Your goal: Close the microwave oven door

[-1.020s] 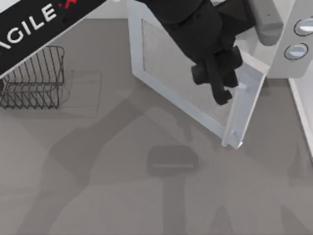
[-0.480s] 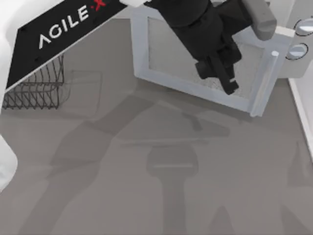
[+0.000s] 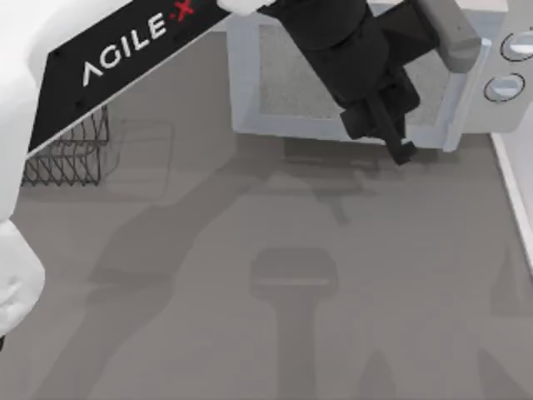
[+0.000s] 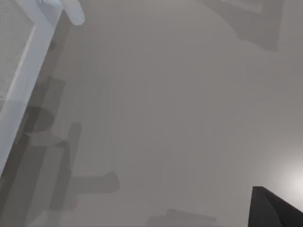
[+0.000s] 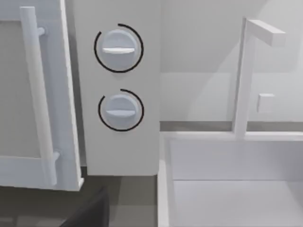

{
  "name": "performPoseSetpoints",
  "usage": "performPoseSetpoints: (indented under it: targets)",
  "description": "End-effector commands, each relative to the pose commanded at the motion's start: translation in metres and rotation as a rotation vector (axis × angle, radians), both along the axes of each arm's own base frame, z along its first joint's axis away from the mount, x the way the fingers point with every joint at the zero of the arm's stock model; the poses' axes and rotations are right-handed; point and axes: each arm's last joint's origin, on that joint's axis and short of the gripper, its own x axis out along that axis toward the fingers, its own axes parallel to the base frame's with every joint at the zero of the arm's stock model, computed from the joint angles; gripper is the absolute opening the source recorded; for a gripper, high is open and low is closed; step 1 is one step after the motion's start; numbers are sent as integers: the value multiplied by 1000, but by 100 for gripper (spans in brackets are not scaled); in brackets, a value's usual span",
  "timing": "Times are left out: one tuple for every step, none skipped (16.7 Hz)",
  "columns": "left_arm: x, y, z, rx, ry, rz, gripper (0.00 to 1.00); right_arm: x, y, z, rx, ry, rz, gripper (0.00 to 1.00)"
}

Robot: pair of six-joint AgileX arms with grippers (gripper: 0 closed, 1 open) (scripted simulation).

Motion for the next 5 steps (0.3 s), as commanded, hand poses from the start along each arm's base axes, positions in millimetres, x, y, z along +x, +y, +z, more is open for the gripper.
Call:
performPoseSetpoints:
  targets:
    - [0,-4,-1,0,2,-3,0,0,0,0,0,0,0,100]
    - [0,-7,0,-2,-1,-5,0,0,0,0,0,0,0,100]
    - [0,-9,1,-6,-8,-6,0,0,0,0,0,0,0,100]
    - [2,-10,2,-11,-17,-6,0,0,0,0,0,0,0,100]
    - [2,-10,3,-14,-23,-5,0,0,0,0,0,0,0,100]
